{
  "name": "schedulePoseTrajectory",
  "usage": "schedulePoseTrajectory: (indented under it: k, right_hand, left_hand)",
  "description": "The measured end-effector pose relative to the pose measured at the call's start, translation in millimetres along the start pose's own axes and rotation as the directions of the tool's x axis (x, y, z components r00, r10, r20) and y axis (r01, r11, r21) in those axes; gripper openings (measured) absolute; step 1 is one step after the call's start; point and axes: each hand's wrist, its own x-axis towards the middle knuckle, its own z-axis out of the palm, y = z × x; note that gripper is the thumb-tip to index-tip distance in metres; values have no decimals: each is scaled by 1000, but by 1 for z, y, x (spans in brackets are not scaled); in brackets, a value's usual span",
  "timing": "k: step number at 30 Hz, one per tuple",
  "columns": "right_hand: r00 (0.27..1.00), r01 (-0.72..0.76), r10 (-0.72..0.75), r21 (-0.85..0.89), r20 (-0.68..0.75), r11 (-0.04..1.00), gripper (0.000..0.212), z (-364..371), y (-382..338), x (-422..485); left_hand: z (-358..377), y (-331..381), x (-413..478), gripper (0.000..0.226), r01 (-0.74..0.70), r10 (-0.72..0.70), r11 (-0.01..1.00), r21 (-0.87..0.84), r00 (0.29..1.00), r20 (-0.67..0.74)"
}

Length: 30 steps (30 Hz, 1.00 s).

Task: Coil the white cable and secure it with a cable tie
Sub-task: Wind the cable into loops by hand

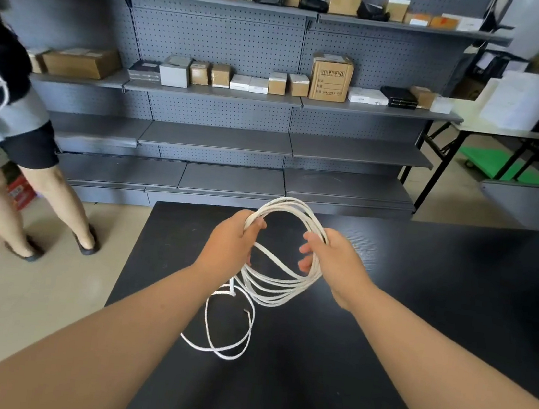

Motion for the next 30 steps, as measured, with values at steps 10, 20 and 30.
schedulePoseTrajectory:
  k: [10,20,30]
  right_hand:
    - [947,316,-237,-488,218,814,38,-2,-15,3]
    - [959,281,-271,-404,82,871,10,5,-6,4]
    - [943,229,-306,-407,-133,884,19,4,-4,2]
  left_hand:
    - [-15,15,7,18,-159,57,945,285,940,336]
    - [-12,3,0,26,101,-46,979,-178,957,287]
    - [-3,6,-7,24,232,-134,910,-343,949,286]
